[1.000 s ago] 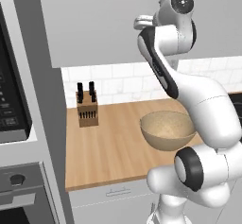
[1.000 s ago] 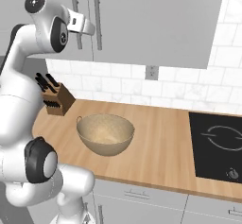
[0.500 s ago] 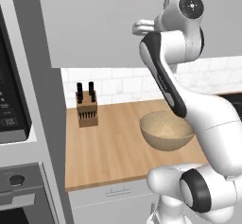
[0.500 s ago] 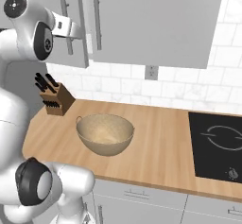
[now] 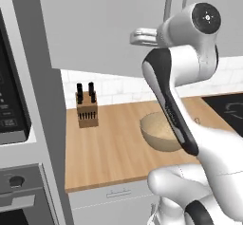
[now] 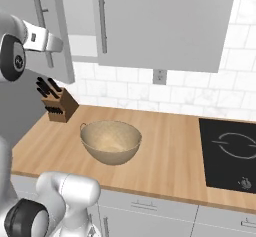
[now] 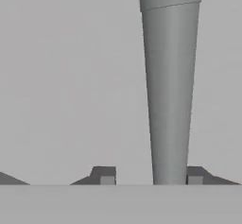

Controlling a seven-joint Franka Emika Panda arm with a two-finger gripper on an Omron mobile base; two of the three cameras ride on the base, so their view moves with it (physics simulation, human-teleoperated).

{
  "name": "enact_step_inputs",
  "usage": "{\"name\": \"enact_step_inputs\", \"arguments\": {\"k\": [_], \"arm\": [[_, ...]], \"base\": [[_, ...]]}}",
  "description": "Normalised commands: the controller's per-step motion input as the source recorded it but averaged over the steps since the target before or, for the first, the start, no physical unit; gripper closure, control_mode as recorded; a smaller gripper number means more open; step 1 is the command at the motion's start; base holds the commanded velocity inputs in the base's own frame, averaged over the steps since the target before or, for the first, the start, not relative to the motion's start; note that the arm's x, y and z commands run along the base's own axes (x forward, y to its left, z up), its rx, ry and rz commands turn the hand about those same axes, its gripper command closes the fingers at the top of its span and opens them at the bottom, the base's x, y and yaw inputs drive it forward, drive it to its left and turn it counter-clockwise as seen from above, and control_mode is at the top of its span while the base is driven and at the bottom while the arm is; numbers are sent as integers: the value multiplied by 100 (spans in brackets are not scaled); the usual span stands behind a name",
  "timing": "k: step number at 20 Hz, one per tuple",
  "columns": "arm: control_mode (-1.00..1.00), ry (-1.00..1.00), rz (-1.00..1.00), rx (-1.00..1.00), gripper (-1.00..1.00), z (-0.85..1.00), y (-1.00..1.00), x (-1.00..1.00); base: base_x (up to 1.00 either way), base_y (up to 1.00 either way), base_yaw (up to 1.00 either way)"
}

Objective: Open the cabinet, pick up the bread from the cabinet and place it in the basket. Then move the basket to the dining counter.

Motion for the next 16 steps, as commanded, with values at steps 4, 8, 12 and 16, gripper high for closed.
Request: {"name": "enact_step_inputs", "arguments": {"k": [4,8,12,16], "arm": [[-100,-1,1,23,-100,0,-9,-100],[-100,-5,0,32,-100,2,-76,-74],[-100,0,0,42,-100,24,-100,-13],[-100,13,1,47,-100,11,-98,62]], "base": [[0,0,0],[0,0,0],[0,0,0],[0,0,0]]}}
